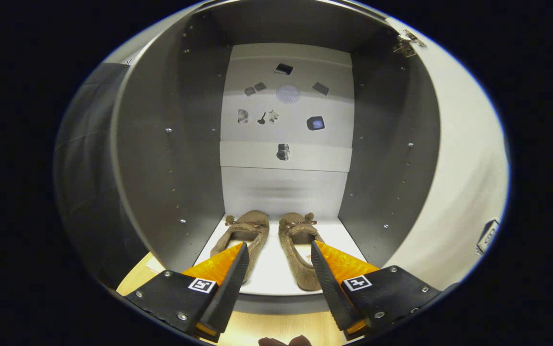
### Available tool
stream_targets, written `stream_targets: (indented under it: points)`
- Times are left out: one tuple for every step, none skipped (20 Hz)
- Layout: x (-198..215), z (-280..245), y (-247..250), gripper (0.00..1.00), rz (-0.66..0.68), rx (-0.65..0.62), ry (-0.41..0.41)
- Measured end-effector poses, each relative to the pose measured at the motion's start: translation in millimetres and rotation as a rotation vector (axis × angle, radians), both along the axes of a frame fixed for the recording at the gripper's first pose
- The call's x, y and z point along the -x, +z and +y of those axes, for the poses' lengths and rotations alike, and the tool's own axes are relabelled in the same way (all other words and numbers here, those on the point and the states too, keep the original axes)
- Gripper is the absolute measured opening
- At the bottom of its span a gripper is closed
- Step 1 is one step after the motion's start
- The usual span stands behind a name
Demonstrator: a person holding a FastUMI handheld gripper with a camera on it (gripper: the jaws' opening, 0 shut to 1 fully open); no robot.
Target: Open the shoe cabinet door, grab the shoes and put them into the shoe cabinet, then close the shoe cabinet door.
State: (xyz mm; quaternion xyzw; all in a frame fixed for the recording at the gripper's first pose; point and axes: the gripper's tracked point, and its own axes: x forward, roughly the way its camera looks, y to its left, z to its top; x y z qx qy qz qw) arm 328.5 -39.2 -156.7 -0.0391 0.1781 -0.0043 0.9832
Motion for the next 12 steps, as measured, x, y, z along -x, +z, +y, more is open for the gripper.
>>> stream_targets:
  points:
    - [13.5, 0.7, 6.2, 0.83, -0.011, 0.004, -0.008]
    - [27.3, 1.7, 12.4, 0.83, -0.021, 0.006, -0.013]
    - [46.1, 4.5, 17.0, 0.84, -0.025, 0.008, -0.019]
    - [59.6, 5.1, 19.0, 0.85, -0.033, 0.011, -0.029]
    - [72.1, 3.6, 22.7, 0.86, -0.039, 0.016, -0.043]
    - [86.8, 3.5, 25.8, 0.87, -0.044, 0.017, -0.056]
    - [99.8, 4.6, 28.0, 0.88, -0.046, 0.012, -0.062]
    - [112.9, 6.1, 29.4, 0.88, -0.04, 0.006, -0.067]
    - [125.8, 6.7, 30.2, 0.88, -0.033, 0.002, -0.07]
    - [138.3, 7.0, 33.9, 0.88, -0.033, 0.001, -0.074]
    - [149.5, 7.3, 39.2, 0.88, -0.04, 0.0, -0.077]
    - [160.1, 8.0, 44.7, 0.88, -0.048, -0.003, -0.077]
